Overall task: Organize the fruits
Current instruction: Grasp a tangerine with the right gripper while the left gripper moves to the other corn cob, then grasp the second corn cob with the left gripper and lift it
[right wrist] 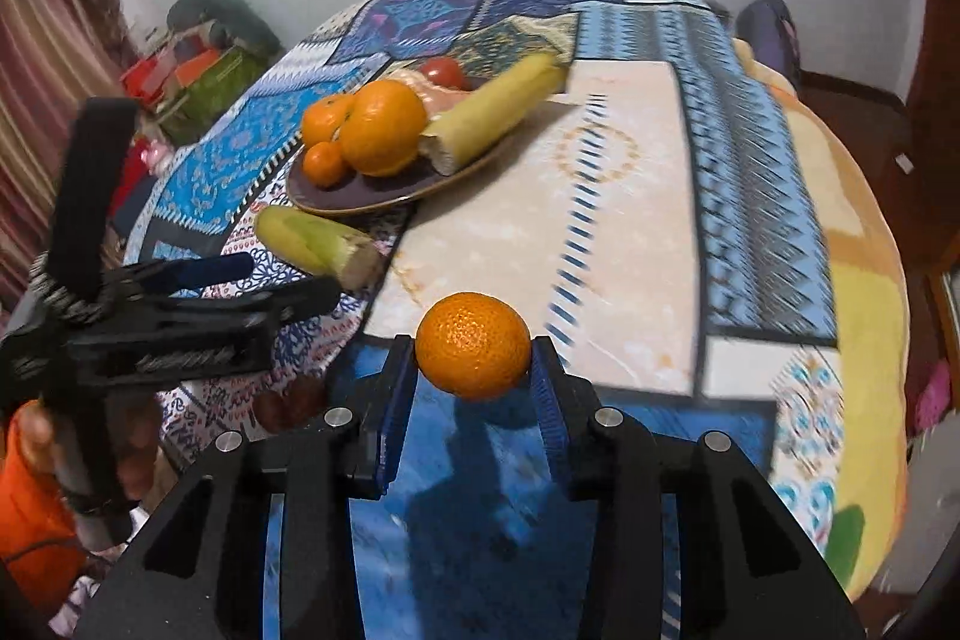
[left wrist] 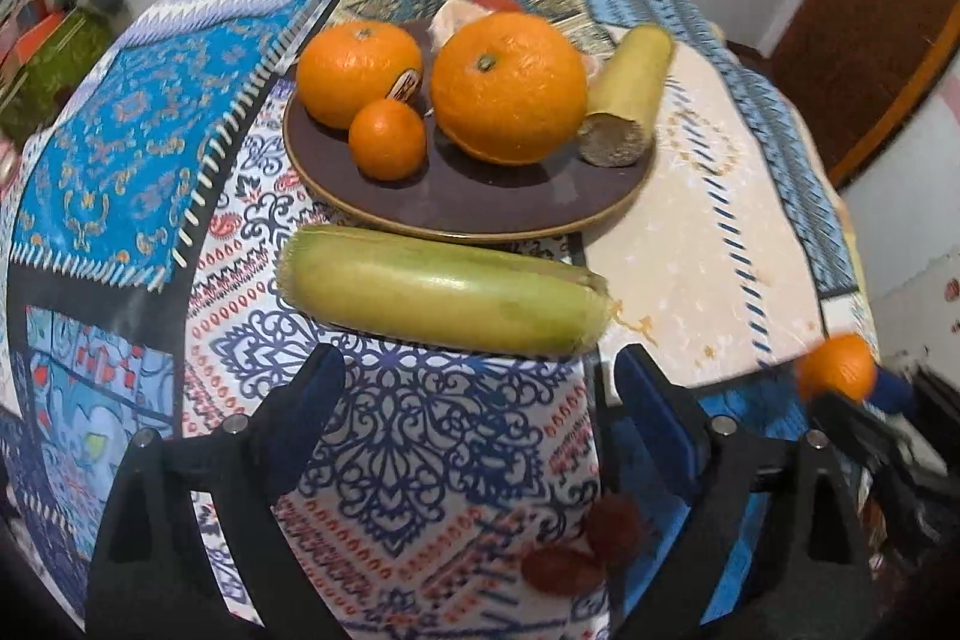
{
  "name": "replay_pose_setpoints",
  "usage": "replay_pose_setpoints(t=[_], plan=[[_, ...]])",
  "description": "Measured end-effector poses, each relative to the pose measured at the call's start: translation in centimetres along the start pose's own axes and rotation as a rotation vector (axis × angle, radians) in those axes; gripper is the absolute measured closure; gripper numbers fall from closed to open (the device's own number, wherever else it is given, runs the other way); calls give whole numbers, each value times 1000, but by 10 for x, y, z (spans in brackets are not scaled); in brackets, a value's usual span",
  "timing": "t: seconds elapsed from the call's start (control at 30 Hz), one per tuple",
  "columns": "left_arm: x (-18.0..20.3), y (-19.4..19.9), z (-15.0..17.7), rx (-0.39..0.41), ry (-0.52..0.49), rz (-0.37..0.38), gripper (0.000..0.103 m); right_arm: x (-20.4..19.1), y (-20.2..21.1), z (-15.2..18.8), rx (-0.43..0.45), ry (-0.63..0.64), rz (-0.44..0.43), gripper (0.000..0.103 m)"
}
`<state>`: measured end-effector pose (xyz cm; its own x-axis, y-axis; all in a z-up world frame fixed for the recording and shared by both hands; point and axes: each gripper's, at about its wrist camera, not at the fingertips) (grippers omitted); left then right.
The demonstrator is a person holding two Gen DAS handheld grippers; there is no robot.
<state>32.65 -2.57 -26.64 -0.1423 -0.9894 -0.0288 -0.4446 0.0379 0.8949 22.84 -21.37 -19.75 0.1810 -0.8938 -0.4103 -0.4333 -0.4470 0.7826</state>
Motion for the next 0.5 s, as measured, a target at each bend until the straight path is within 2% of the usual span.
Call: replay_pose_setpoints(t=[0.17,0.3,0.5], plan=[[-9,-2,4,-3,32,-10,10,12,6,6,-1,-33,-14,68],[-24,10,20,9,17,-68,10,11,6,8,-9,-32,-29,68],[-58,26,40,-13,21,-125,10,-2,4,11,-16,13,-19,68]])
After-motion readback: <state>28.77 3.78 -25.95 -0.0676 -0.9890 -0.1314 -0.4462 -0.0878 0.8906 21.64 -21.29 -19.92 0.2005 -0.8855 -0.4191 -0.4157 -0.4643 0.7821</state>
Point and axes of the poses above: each gripper's, at about its wrist camera, not at the fingertips, and y roughly against the way its jaws point, x to its right, z to its underside, and after that the axes turned 14 degrees about -y, right-handed
